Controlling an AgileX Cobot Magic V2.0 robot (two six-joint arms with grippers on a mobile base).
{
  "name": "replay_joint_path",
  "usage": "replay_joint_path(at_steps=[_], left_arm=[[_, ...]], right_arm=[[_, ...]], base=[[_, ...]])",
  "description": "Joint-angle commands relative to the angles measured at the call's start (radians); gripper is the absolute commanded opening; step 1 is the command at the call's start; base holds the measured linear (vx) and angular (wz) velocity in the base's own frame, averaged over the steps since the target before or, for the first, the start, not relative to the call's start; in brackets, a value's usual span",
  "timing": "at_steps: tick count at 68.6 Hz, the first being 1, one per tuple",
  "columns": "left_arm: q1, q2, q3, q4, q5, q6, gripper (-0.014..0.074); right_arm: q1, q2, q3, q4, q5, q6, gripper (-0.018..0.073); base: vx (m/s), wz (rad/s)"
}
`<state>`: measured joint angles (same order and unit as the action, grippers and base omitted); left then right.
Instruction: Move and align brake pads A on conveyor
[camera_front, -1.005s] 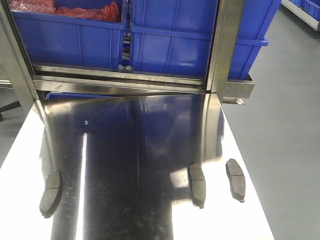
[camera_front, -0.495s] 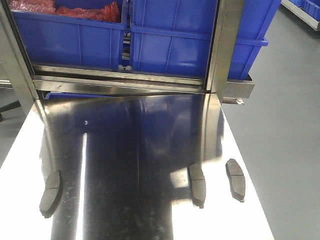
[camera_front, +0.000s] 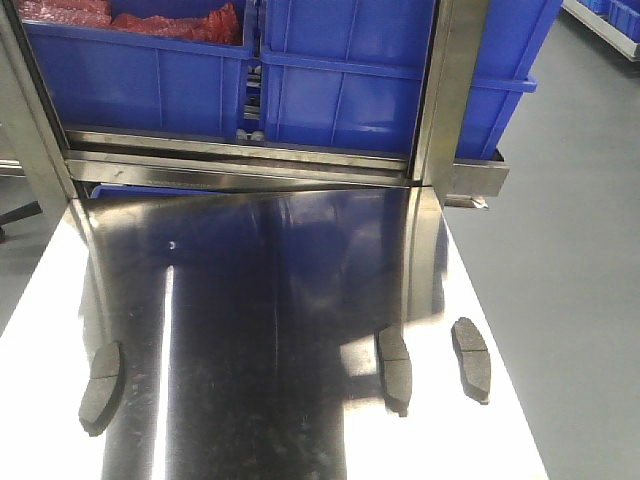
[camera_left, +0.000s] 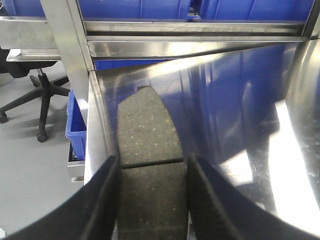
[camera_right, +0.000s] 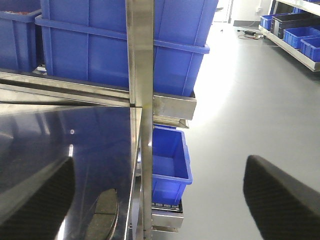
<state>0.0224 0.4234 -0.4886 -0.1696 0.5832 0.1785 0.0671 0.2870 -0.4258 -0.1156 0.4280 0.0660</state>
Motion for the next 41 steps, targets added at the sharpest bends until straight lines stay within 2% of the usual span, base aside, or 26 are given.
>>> replay_joint_path(at_steps=[1, 8, 15, 24, 41], left_arm=[[-0.006, 0.002, -0.03, -0.012, -0.092, 0.0, 0.0072], [-0.006, 0.002, -0.03, -0.012, -0.092, 0.0, 0.0072], [-0.006, 0.002, -0.03, -0.012, -0.092, 0.0, 0.0072], [-0.006, 0.002, -0.03, -0.012, -0.092, 0.0, 0.0072], [-0.006, 0.002, -0.03, -0.012, -0.092, 0.0, 0.0072]], right_arm=[[0.002, 0.017, -0.03, -0.006, -0.081, -0.004, 0.0724], [0.002, 0.019, -0.03, -0.002, -0.096, 0.008, 0.0713], [0.002, 0.061, -0.049, -0.002, -0.087, 0.064, 0.0702], [0.002, 0.212, -0.105, -0.002, -0.025, 0.099, 0.0694], [0.002, 0.584, -0.243, 0.002, 0.112, 0.098, 0.0673]], base=[[0.0, 0.0], [0.0, 0.0], [0.0, 0.0], [0.0, 0.0], [0.0, 0.0]])
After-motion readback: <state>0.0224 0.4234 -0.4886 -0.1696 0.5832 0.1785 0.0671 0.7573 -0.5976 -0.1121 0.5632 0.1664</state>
